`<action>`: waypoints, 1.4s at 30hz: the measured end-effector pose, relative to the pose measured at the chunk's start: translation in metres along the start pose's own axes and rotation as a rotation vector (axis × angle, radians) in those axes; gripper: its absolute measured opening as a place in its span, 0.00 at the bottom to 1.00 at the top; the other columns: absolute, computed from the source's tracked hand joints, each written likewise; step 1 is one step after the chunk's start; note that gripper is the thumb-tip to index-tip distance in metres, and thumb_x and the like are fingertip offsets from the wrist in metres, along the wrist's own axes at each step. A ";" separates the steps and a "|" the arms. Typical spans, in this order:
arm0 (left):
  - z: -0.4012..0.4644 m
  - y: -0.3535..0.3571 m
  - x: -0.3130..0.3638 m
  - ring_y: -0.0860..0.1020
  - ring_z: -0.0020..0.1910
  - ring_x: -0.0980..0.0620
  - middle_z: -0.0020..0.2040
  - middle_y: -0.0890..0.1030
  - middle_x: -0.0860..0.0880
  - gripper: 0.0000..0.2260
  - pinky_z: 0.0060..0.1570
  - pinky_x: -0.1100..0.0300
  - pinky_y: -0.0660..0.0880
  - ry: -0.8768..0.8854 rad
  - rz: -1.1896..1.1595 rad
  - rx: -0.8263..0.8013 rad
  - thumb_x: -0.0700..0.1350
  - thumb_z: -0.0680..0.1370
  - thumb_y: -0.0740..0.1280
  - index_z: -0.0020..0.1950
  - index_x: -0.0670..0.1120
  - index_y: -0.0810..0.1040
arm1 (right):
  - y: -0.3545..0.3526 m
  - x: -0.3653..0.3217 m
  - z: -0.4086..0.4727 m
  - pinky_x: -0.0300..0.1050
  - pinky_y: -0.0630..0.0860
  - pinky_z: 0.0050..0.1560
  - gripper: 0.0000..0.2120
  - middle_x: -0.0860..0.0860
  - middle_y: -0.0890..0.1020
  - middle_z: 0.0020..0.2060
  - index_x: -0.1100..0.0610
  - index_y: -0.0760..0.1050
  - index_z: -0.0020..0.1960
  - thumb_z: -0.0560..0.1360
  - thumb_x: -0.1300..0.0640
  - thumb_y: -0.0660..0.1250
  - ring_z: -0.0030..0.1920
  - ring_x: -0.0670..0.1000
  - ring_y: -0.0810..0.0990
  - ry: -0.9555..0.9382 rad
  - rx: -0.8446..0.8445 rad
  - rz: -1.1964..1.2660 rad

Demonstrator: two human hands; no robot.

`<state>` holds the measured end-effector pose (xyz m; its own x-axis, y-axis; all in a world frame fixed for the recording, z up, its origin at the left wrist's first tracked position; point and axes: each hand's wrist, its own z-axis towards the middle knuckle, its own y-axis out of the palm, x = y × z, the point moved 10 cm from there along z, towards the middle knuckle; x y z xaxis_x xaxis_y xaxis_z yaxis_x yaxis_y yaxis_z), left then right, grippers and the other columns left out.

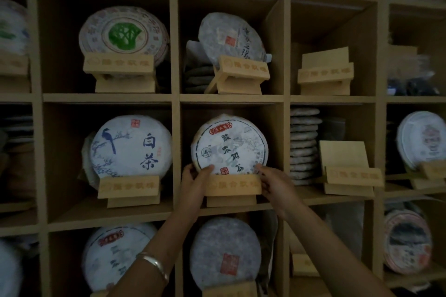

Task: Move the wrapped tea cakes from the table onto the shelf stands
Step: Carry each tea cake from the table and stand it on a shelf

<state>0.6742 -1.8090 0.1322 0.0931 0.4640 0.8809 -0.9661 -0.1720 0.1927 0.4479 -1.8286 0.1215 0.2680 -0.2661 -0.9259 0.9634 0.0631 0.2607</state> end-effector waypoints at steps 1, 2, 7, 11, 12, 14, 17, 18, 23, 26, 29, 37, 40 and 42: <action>-0.001 0.000 -0.002 0.75 0.51 0.61 0.54 0.76 0.58 0.30 0.44 0.64 0.73 0.011 0.045 -0.030 0.53 0.72 0.74 0.70 0.52 0.66 | -0.003 -0.002 -0.002 0.46 0.82 0.49 0.18 0.53 0.86 0.50 0.55 0.77 0.58 0.73 0.49 0.74 0.49 0.52 0.85 -0.043 0.035 -0.051; -0.003 0.000 -0.005 0.74 0.51 0.63 0.53 0.74 0.61 0.31 0.42 0.66 0.72 0.016 0.106 -0.072 0.52 0.71 0.76 0.69 0.54 0.64 | -0.007 -0.004 -0.004 0.45 0.82 0.48 0.20 0.52 0.84 0.52 0.54 0.75 0.59 0.71 0.49 0.76 0.51 0.51 0.84 -0.081 0.060 -0.113; -0.001 0.003 -0.015 0.77 0.52 0.62 0.53 0.78 0.58 0.21 0.37 0.74 0.75 0.016 0.197 -0.179 0.42 0.70 0.77 0.54 0.59 0.71 | -0.003 -0.008 -0.009 0.36 0.78 0.40 0.23 0.43 0.78 0.52 0.46 0.71 0.56 0.68 0.52 0.79 0.50 0.42 0.78 -0.125 -0.044 -0.364; 0.000 0.005 -0.016 0.79 0.48 0.63 0.52 0.78 0.59 0.21 0.38 0.70 0.76 0.012 0.176 -0.173 0.40 0.71 0.76 0.52 0.60 0.72 | -0.001 -0.006 -0.008 0.38 0.79 0.42 0.23 0.47 0.79 0.54 0.49 0.71 0.59 0.70 0.55 0.78 0.51 0.44 0.79 -0.109 -0.071 -0.367; 0.001 0.004 -0.016 0.80 0.46 0.64 0.52 0.79 0.59 0.21 0.37 0.72 0.76 0.026 0.172 -0.159 0.39 0.71 0.76 0.54 0.59 0.71 | 0.000 -0.006 -0.008 0.37 0.79 0.42 0.23 0.47 0.79 0.54 0.49 0.71 0.59 0.70 0.55 0.77 0.51 0.44 0.79 -0.114 -0.075 -0.362; 0.002 0.002 -0.016 0.80 0.43 0.69 0.53 0.79 0.57 0.24 0.36 0.74 0.75 0.051 0.167 -0.124 0.38 0.72 0.75 0.59 0.56 0.69 | 0.001 -0.008 -0.007 0.38 0.79 0.43 0.22 0.46 0.79 0.53 0.48 0.71 0.58 0.70 0.55 0.77 0.51 0.44 0.79 -0.127 -0.075 -0.357; 0.003 0.002 -0.020 0.80 0.45 0.66 0.52 0.79 0.58 0.29 0.36 0.74 0.75 0.046 0.151 -0.093 0.37 0.72 0.75 0.65 0.53 0.64 | 0.004 -0.006 -0.002 0.38 0.80 0.42 0.20 0.45 0.79 0.53 0.48 0.71 0.58 0.71 0.56 0.76 0.50 0.43 0.79 -0.125 -0.073 -0.349; 0.005 0.001 -0.020 0.79 0.46 0.65 0.51 0.79 0.58 0.28 0.36 0.74 0.75 0.047 0.152 -0.087 0.37 0.72 0.75 0.64 0.53 0.64 | 0.006 -0.005 0.000 0.37 0.79 0.41 0.20 0.45 0.78 0.52 0.47 0.70 0.57 0.72 0.56 0.76 0.49 0.43 0.79 -0.123 -0.078 -0.346; 0.012 0.001 -0.022 0.77 0.49 0.61 0.52 0.78 0.55 0.23 0.40 0.69 0.74 0.025 0.224 -0.077 0.40 0.73 0.74 0.62 0.51 0.67 | 0.009 0.000 0.009 0.46 0.80 0.54 0.18 0.44 0.78 0.50 0.47 0.70 0.56 0.72 0.55 0.76 0.52 0.46 0.79 -0.125 -0.068 -0.366; 0.015 0.000 -0.025 0.76 0.47 0.63 0.50 0.77 0.57 0.21 0.39 0.70 0.72 0.014 0.261 -0.051 0.42 0.74 0.74 0.61 0.50 0.68 | 0.008 0.004 0.013 0.50 0.79 0.59 0.19 0.43 0.77 0.49 0.49 0.70 0.56 0.72 0.55 0.76 0.54 0.48 0.79 -0.119 -0.052 -0.365; 0.013 -0.003 -0.027 0.75 0.45 0.65 0.48 0.77 0.59 0.20 0.37 0.72 0.70 0.022 0.356 -0.012 0.46 0.74 0.73 0.62 0.49 0.70 | 0.006 0.005 0.012 0.42 0.80 0.49 0.17 0.42 0.78 0.48 0.50 0.71 0.56 0.72 0.54 0.75 0.50 0.45 0.79 -0.144 -0.024 -0.396; -0.013 -0.016 -0.019 0.78 0.49 0.51 0.58 0.79 0.46 0.33 0.47 0.58 0.71 0.093 0.627 0.193 0.57 0.73 0.73 0.70 0.41 0.66 | 0.004 0.000 -0.004 0.27 0.73 0.38 0.14 0.43 0.79 0.46 0.56 0.74 0.57 0.75 0.52 0.72 0.45 0.37 0.77 -0.302 -0.009 -0.601; -0.027 -0.015 -0.011 0.77 0.42 0.58 0.53 0.78 0.50 0.25 0.39 0.62 0.72 0.143 0.614 0.169 0.51 0.74 0.73 0.65 0.42 0.68 | 0.004 -0.005 -0.010 0.25 0.72 0.37 0.13 0.44 0.78 0.46 0.57 0.73 0.58 0.76 0.55 0.71 0.43 0.36 0.76 -0.330 -0.020 -0.672; -0.041 -0.015 -0.004 0.78 0.41 0.56 0.48 0.78 0.51 0.14 0.35 0.65 0.71 0.211 0.690 0.172 0.45 0.75 0.72 0.56 0.45 0.71 | 0.000 -0.005 -0.016 0.26 0.71 0.39 0.12 0.45 0.78 0.46 0.56 0.73 0.57 0.76 0.56 0.70 0.44 0.39 0.77 -0.361 -0.029 -0.738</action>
<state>0.6784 -1.7726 0.1085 -0.5863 0.3560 0.7277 -0.7356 -0.6103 -0.2940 0.4464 -1.8116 0.1218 -0.4497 -0.5414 -0.7103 0.8916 -0.2259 -0.3924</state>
